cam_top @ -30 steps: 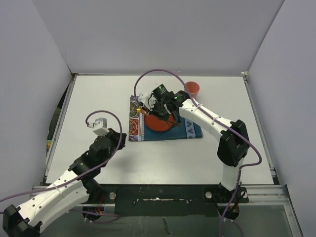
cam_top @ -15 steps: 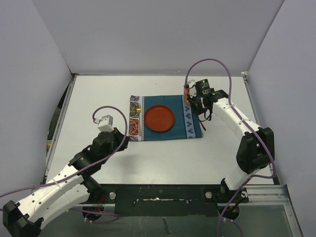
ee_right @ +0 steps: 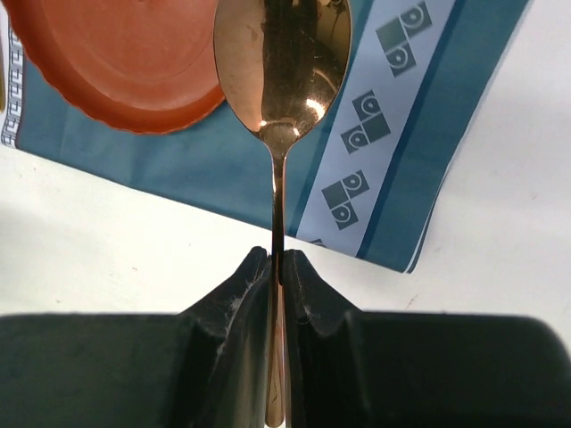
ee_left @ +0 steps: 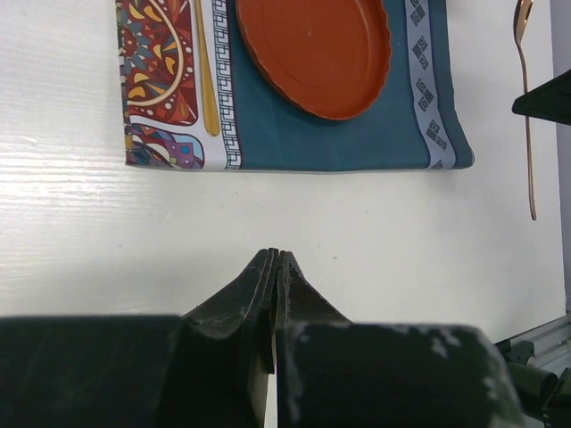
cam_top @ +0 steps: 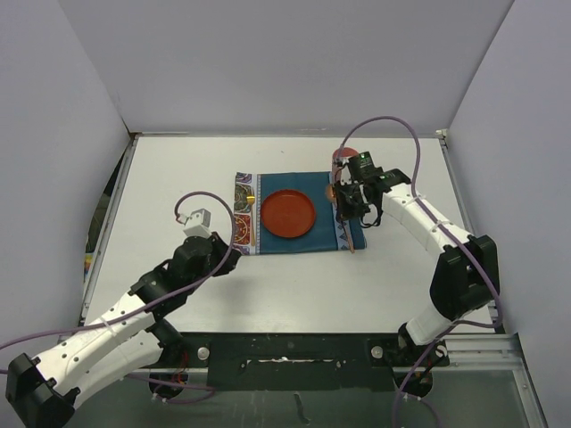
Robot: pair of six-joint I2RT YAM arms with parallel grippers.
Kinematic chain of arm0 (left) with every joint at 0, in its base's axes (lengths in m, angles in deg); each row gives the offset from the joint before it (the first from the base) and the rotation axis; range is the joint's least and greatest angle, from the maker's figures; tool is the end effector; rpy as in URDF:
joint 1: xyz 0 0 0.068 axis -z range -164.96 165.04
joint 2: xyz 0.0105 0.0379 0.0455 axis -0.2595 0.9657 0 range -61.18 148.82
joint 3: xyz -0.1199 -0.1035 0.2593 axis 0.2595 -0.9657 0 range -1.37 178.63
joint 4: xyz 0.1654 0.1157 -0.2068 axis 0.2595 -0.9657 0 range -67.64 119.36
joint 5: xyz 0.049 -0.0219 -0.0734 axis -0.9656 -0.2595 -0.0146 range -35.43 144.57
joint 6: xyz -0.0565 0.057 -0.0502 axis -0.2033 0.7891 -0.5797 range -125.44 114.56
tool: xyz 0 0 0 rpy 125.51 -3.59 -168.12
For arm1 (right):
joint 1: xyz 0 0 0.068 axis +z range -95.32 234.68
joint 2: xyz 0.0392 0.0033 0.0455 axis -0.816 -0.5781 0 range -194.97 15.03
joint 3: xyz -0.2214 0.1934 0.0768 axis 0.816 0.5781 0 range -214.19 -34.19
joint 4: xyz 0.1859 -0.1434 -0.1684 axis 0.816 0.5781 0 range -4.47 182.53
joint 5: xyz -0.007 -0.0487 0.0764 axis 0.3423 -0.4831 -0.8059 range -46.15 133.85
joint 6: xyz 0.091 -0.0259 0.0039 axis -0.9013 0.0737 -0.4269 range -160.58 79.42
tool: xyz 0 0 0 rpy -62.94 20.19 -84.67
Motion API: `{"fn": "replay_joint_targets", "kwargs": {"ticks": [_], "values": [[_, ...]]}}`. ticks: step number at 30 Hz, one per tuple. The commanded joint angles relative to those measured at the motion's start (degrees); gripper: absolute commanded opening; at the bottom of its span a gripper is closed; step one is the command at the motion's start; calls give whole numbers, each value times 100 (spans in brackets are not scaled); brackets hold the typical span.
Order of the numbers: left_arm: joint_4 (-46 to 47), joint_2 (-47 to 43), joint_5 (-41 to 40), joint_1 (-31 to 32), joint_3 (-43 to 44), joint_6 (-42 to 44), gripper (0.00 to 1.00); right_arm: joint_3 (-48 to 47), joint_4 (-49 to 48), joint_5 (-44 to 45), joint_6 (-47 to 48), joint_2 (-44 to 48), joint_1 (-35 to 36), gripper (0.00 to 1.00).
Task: Set the dinner table for one person
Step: Place the spoon on the napkin.
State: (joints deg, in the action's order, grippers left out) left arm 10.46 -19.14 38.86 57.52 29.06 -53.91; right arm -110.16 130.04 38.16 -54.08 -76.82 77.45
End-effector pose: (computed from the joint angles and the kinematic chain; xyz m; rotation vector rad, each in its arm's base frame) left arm 0.1746 -0.1285 0.2360 -0.2812 2.1347 -0.6670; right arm 0.3547 0.1580 0.2535 -0.2498 2.6485 0.3444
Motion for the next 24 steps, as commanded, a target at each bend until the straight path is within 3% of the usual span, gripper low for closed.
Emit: {"fn": "replay_joint_targets", "kwargs": {"ticks": [1,12,24], "values": [[198,42,44,182,457,-247,0,215,-292,222,-1033,447,-113,0],[-166,431,-483,886,930,-325,0,1115,-1959,1196,-1277,111,-276,0],[-21,456,-681,1113,683,-460,0,574,-2458,1392,-796,-791,-120,0]]}}
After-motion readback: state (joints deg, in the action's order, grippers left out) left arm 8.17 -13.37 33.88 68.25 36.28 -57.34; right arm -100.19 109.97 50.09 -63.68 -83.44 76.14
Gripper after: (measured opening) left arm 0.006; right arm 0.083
